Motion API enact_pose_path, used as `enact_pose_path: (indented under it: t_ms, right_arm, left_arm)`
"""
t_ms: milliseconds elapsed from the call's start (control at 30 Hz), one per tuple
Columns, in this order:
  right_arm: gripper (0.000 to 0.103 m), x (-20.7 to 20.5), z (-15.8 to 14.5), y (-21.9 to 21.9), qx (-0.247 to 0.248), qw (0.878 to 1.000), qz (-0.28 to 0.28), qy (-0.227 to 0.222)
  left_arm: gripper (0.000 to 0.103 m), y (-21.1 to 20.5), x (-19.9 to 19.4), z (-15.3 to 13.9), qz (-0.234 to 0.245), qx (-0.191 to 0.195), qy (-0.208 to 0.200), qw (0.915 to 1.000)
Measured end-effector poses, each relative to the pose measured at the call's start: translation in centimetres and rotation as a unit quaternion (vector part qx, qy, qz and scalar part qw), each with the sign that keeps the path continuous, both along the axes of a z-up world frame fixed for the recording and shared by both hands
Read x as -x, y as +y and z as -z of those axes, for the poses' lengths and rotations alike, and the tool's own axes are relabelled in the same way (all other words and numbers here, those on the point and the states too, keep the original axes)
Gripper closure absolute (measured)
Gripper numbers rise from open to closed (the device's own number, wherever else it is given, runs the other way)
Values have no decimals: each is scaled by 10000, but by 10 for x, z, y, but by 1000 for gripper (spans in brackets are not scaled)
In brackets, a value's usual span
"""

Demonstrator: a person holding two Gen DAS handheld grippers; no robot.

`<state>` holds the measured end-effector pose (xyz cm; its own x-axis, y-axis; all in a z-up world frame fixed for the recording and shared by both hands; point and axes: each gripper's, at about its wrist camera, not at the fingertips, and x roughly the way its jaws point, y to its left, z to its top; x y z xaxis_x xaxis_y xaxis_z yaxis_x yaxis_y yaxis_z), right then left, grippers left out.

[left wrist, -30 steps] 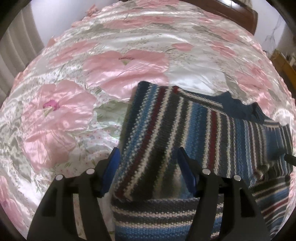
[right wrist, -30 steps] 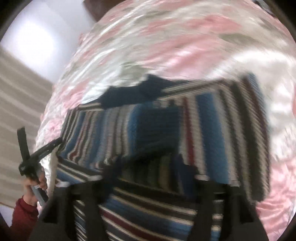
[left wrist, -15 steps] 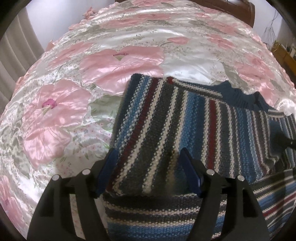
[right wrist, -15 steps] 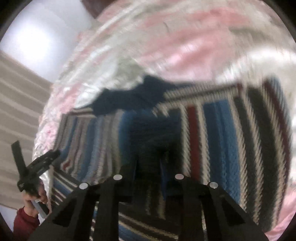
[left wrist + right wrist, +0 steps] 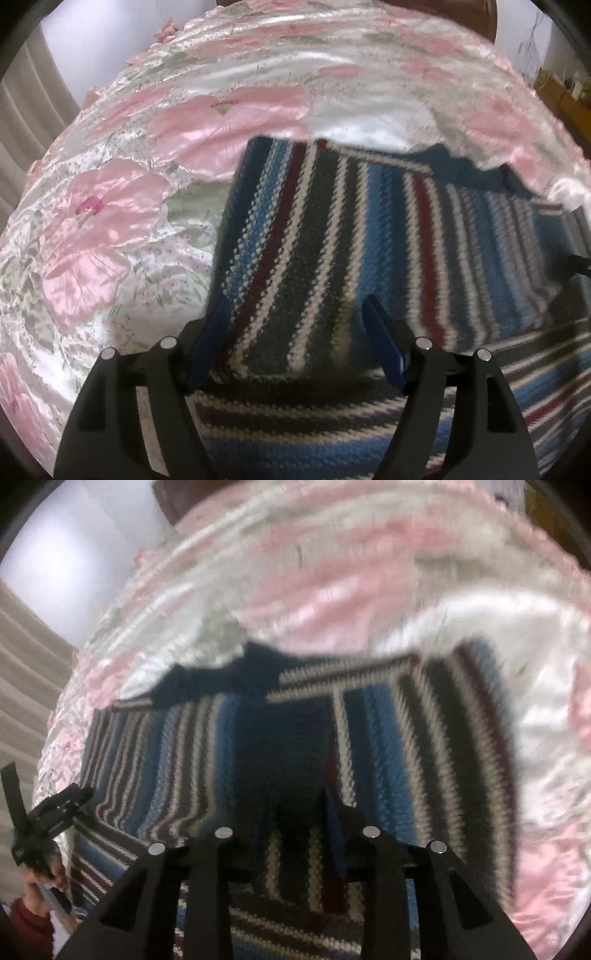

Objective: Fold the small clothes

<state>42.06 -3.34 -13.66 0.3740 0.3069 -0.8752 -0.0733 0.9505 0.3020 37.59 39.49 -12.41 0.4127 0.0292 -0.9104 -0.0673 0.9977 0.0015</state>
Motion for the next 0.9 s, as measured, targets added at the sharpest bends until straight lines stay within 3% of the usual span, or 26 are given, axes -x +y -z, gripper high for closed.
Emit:
enact_pose_path:
  t_ms: [167, 333, 500, 600, 633, 667, 733, 800, 900]
  right_arm:
    - [65, 2, -14, 25, -319, 9984, -449, 84]
    - [70, -5, 25, 34, -37, 9973, -429, 589]
    - [73, -1, 42, 25, -196, 9977, -330, 562]
    - [68, 3, 31, 27, -208, 9978, -341, 519]
    - [58, 6, 25, 28, -294, 9979, -303, 491]
    - [53, 16, 13, 23, -428, 9980, -271, 387]
    - [52, 38, -6, 16, -460, 9981, -300, 271]
    - [47, 75, -20, 3, -614, 9971, -389, 209]
    - [44, 138, -25, -16, -341, 9978, -407, 393]
  left_arm:
    - [29, -12, -7, -5, 68, 282, -6, 9996]
    - [29, -19, -14, 29, 87, 275, 455, 9985]
    - [26, -25, -12, 38, 197, 102, 348, 9991]
    - [26, -23, -10, 29, 133, 190, 427, 9988]
    - [26, -22, -8, 23, 97, 275, 445, 9986]
    - [26, -18, 0, 12, 78, 439, 444, 9980]
    - [25, -12, 20, -7, 108, 524, 406, 9977]
    - [17, -3, 60, -28, 265, 574, 281, 9976]
    - [16, 9, 114, -37, 324, 243, 383, 9984]
